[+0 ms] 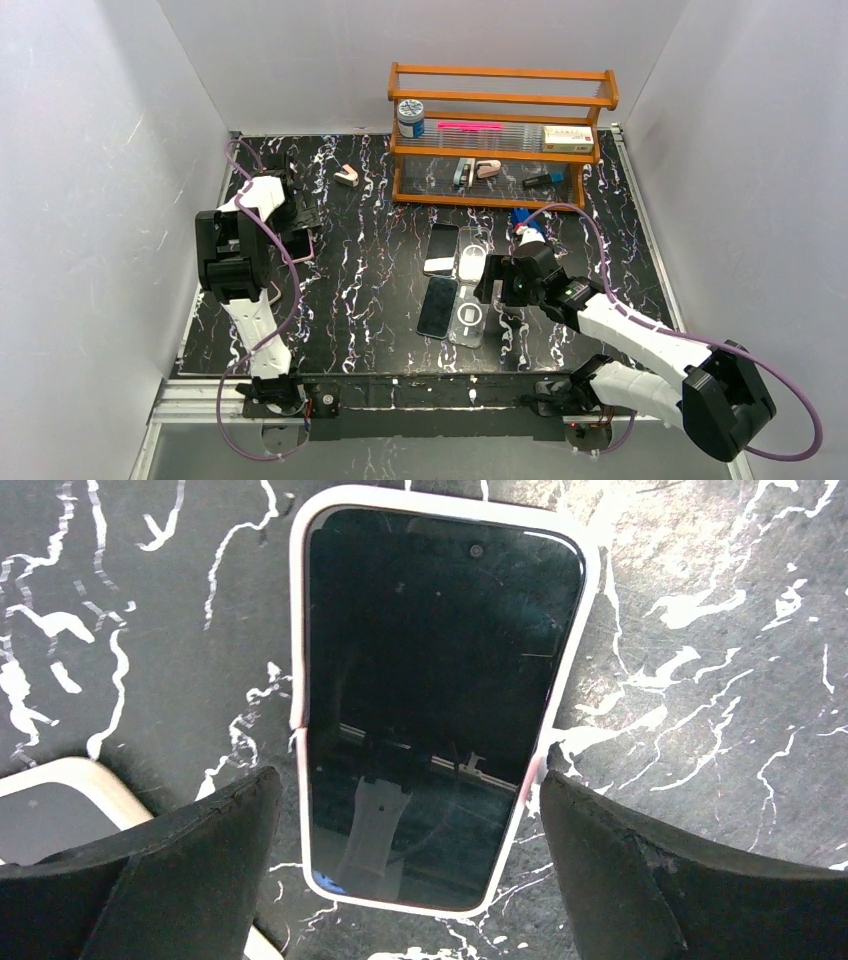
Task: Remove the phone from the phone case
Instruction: Pick up the phone at the center of the board.
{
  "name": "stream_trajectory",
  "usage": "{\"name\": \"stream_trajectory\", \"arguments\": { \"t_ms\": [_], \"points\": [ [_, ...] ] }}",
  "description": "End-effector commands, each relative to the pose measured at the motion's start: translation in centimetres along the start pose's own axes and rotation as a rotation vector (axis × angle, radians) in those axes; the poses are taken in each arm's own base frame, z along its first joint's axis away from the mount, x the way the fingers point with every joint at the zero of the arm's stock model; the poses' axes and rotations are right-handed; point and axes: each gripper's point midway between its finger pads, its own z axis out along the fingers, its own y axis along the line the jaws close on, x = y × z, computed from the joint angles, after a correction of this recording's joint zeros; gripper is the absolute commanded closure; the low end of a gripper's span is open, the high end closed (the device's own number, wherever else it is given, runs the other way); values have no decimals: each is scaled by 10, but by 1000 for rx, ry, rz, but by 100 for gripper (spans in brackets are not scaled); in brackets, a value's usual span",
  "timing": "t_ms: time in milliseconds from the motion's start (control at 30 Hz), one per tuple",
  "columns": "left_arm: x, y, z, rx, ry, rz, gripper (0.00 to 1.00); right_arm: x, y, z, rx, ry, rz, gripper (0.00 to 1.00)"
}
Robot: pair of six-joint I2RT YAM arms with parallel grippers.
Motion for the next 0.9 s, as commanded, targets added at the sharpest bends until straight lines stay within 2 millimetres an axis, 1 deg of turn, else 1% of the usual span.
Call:
{"name": "stream_trajectory", "arguments": {
  "t_ms": [0, 67, 133, 167, 233, 367, 433, 467, 500, 600, 667, 867],
  "points": [
    [13, -5, 11, 42, 78, 33, 2, -10, 3, -5, -24, -52, -11, 1],
    [22, -9, 17, 65, 107, 36, 4, -12, 7, -7, -47, -62, -26, 1],
    [34, -13, 22, 89, 142, 35, 10, -14, 17, -10, -106, -77, -56, 1],
    [37, -15, 24, 102, 155, 32, 16, -16, 22, -12, -138, -89, -64, 1],
    [43, -21, 22, 132, 171, 18, 29, -20, 29, -16, -183, -112, -79, 1],
    [59, -48, 5, 284, 189, -20, 53, -22, 47, -22, -283, -124, -96, 2],
    [68, -59, -7, 351, 182, -46, 59, -23, 59, -25, -344, -129, -100, 2],
    [72, -65, -14, 382, 172, -55, 61, -25, 65, -26, -375, -135, -98, 2],
    [71, -71, -24, 418, 142, -67, 62, -26, 70, -27, -401, -139, -95, 1],
    [85, -88, -40, 508, 107, -104, 67, -24, 81, -26, -450, -134, -88, 1],
    [104, -100, -46, 553, 111, -109, 70, -22, 89, -25, -478, -124, -81, 1],
    [128, -131, -71, 698, 50, -146, 76, -15, 124, -20, -581, -103, -87, 1]
  ]
}}
